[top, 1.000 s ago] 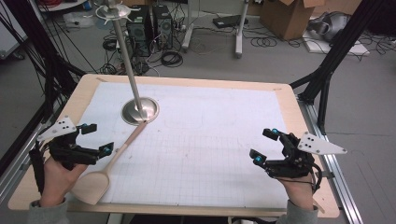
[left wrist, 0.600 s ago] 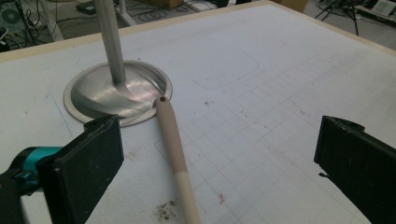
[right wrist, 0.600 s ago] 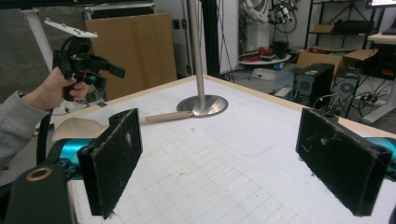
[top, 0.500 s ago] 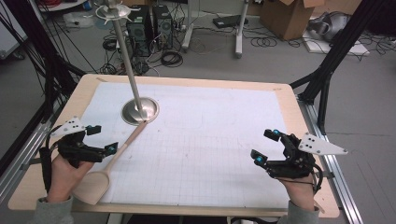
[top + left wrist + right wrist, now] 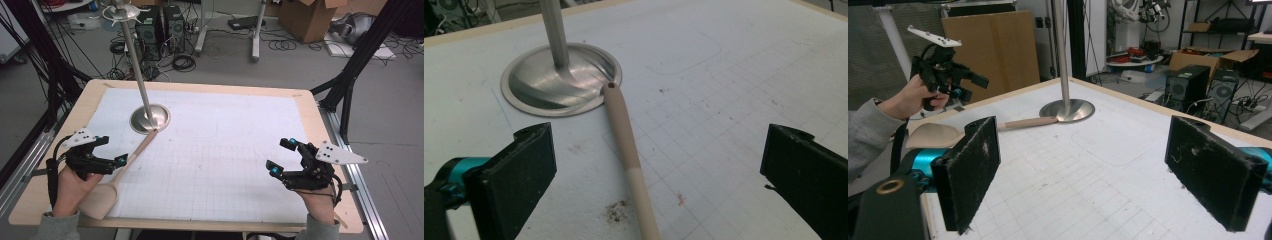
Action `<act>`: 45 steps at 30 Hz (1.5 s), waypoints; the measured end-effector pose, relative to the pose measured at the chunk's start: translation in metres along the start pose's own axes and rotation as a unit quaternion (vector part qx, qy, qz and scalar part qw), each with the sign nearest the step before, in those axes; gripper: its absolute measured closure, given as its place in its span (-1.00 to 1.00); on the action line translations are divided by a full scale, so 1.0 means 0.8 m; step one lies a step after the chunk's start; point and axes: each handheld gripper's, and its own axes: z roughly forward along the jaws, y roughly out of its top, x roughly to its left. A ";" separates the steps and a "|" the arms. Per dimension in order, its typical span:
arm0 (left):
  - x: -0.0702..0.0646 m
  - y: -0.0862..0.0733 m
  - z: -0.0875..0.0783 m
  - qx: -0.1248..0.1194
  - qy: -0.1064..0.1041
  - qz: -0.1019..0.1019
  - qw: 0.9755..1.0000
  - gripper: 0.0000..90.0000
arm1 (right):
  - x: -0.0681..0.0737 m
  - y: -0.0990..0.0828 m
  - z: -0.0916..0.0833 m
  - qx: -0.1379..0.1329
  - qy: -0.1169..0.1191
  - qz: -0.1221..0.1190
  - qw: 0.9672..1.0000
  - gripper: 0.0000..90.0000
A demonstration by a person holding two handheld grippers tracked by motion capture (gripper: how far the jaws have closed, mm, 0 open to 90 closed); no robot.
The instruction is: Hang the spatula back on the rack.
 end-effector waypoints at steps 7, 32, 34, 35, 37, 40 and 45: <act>-0.001 -0.009 0.013 0.028 0.012 0.008 0.999 -0.96 | -0.001 0.000 -0.001 -0.002 0.004 0.002 1.000 -0.69; 0.002 -0.025 0.037 0.069 0.025 -0.012 0.997 -0.88 | -0.003 -0.001 -0.004 0.000 0.006 0.002 1.000 -0.69; 0.002 -0.026 0.038 0.074 0.024 -0.008 0.997 -0.83 | -0.003 -0.001 -0.004 -0.002 0.007 0.000 1.000 -0.69; 0.001 -0.027 0.038 0.077 0.025 -0.007 0.997 -0.80 | -0.003 0.000 -0.004 -0.003 0.007 -0.001 1.000 -0.69; 0.001 -0.028 0.039 0.083 0.027 -0.007 0.996 -0.78 | -0.002 0.000 -0.004 -0.002 0.007 -0.001 1.000 -0.69; 0.001 -0.029 0.040 0.098 0.021 -0.002 0.995 -0.68 | -0.002 0.000 -0.004 -0.002 0.007 -0.001 1.000 -0.69; -0.001 -0.031 0.042 0.114 0.025 -0.002 0.993 -0.48 | -0.003 -0.001 -0.005 -0.001 0.007 0.002 1.000 -0.69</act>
